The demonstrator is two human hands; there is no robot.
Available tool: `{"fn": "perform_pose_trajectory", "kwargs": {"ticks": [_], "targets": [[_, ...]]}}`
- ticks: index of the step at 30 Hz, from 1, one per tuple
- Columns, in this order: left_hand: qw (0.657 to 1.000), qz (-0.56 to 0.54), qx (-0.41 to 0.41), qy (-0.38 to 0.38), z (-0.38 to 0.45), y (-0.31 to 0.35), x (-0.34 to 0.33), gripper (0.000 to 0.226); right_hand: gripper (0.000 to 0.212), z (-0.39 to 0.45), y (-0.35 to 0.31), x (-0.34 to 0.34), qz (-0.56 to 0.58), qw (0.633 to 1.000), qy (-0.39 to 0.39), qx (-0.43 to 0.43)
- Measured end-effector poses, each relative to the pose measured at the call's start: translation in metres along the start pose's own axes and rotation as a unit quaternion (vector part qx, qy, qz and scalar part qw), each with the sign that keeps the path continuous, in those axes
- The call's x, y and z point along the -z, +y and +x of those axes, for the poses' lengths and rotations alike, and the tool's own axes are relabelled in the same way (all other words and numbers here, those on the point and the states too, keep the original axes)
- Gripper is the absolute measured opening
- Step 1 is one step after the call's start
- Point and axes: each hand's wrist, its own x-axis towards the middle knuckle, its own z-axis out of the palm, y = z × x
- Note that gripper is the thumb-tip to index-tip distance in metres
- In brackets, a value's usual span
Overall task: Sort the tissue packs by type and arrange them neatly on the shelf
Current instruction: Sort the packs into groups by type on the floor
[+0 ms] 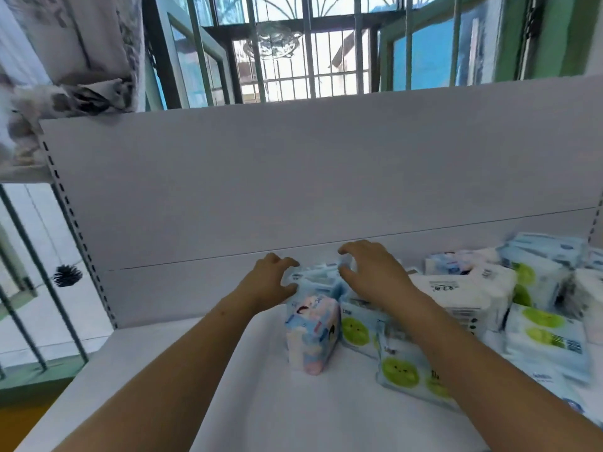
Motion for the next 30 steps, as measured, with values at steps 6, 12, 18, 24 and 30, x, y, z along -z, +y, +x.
{"fn": "perform_pose_trajectory", "kwargs": {"ticks": [6, 12, 18, 24, 30], "targets": [[0.989, -0.133, 0.007, -0.067, 0.02, -0.006, -0.029, 0.069, 0.035, 0.046, -0.01, -0.026, -0.201, 0.97, -0.136, 0.022], [0.948, -0.309, 0.035, -0.073, 0.026, -0.016, -0.043, 0.081, 0.028, 0.077, -0.026, -0.041, -0.285, 0.925, -0.247, -0.052], [0.925, -0.37, 0.001, -0.081, 0.024, -0.021, -0.047, 0.09, 0.053, 0.078, -0.027, -0.034, -0.271, 0.909, -0.311, -0.058], [0.899, -0.432, 0.011, -0.07, 0.013, -0.03, -0.054, 0.075, 0.05, 0.078, -0.024, -0.032, -0.165, 0.948, -0.263, -0.076], [0.889, -0.457, 0.005, 0.018, 0.003, -0.055, -0.032, 0.059, 0.051, 0.08, -0.037, -0.037, -0.067, 0.979, -0.182, -0.058]]}}
